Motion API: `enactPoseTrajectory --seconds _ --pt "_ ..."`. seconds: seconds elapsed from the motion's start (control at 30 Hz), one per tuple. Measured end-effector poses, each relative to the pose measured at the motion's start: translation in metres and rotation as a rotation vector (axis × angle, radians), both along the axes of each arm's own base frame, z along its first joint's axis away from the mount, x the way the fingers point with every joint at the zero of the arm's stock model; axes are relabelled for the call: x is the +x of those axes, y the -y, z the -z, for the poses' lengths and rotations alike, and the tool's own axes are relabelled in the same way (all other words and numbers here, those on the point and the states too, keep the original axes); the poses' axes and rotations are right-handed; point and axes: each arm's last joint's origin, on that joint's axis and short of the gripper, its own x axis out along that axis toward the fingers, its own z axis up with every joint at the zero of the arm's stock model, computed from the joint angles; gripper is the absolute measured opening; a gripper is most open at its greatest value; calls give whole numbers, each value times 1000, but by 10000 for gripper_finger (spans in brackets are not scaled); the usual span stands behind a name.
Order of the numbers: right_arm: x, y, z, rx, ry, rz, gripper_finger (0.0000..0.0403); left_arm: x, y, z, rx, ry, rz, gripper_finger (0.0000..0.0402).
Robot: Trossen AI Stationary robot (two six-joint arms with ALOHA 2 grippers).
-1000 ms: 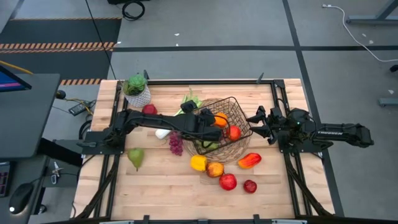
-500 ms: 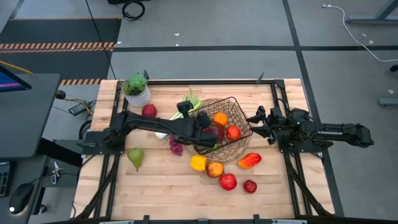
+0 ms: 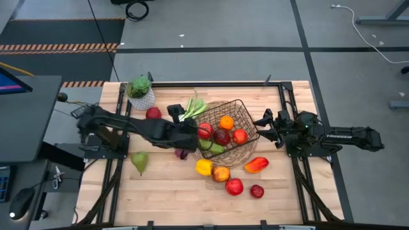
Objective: Build produce basket
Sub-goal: Put the green pear into the black wire basket
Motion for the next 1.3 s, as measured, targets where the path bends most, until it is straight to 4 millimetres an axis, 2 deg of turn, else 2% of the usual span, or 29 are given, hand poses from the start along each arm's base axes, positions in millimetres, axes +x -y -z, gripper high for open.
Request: enactPoseTrajectory --seconds 0.13,0.33,0.5,0.7,0.97,1.3 --pt "0 0 0 0 0 -1 231 -17 -5 10 -107 110 96 398" --pt "0 0 0 0 0 0 231 -34 -12 29 -247 172 114 398" --pt "0 0 0 0 0 0 231 -46 -1 43 -278 174 147 398" --pt "0 0 0 0 0 0 231 -77 10 60 -260 217 191 398" --pt "0 0 0 0 0 0 231 -114 2 63 -318 260 109 398" --pt "0 0 0 0 0 0 231 -160 -6 48 -271 303 -31 398"
